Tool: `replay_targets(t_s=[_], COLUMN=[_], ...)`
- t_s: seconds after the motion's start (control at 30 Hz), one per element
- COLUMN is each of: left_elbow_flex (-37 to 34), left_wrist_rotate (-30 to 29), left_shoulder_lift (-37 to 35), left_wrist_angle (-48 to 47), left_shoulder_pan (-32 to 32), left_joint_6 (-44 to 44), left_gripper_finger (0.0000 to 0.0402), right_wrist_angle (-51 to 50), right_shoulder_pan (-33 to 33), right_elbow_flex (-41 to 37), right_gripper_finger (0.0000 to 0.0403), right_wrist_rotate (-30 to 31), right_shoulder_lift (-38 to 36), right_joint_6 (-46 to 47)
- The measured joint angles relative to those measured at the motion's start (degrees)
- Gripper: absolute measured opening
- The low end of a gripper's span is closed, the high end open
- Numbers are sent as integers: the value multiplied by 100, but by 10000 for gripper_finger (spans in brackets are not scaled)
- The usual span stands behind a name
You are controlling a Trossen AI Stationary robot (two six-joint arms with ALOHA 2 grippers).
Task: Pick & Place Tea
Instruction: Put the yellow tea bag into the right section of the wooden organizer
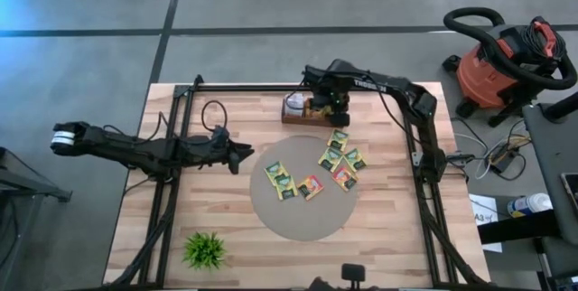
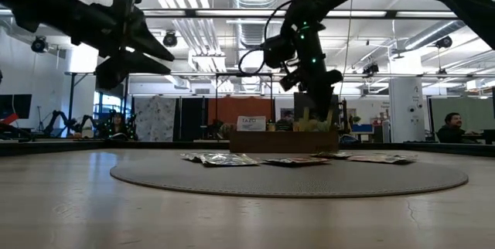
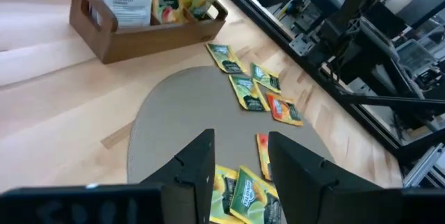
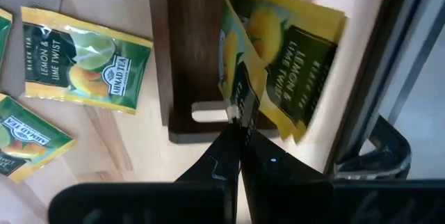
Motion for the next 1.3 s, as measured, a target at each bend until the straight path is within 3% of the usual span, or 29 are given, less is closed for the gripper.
replay_targets(t_s=[0.37, 0.7, 0.87, 1.1, 1.3], left_elbow_flex=[-15, -15, -15, -15, 3], left_wrist_rotate=[13, 16, 221, 788, 849], left_shoulder_lift=[0, 4, 4, 7, 149], left_wrist_angle=[16, -210, -693, -717, -689], left_shoulder_pan=[2, 2, 2, 2, 12], left_joint_6=[304, 338, 336, 725, 1320], left_gripper_finger=[129, 129, 129, 129, 129], right_wrist_angle=[338, 379, 302, 359, 871], right_shoulder_pan=[30, 50, 145, 329, 628], right_elbow_flex=[-2, 163, 526, 876, 354], right_gripper_finger=[16, 110, 133, 132, 127], right_wrist_rotate=[22, 213, 188, -491, -885], right_shoulder_lift=[174, 167, 116, -298, -1044], right_joint_6=[143, 214, 483, 1145, 1836])
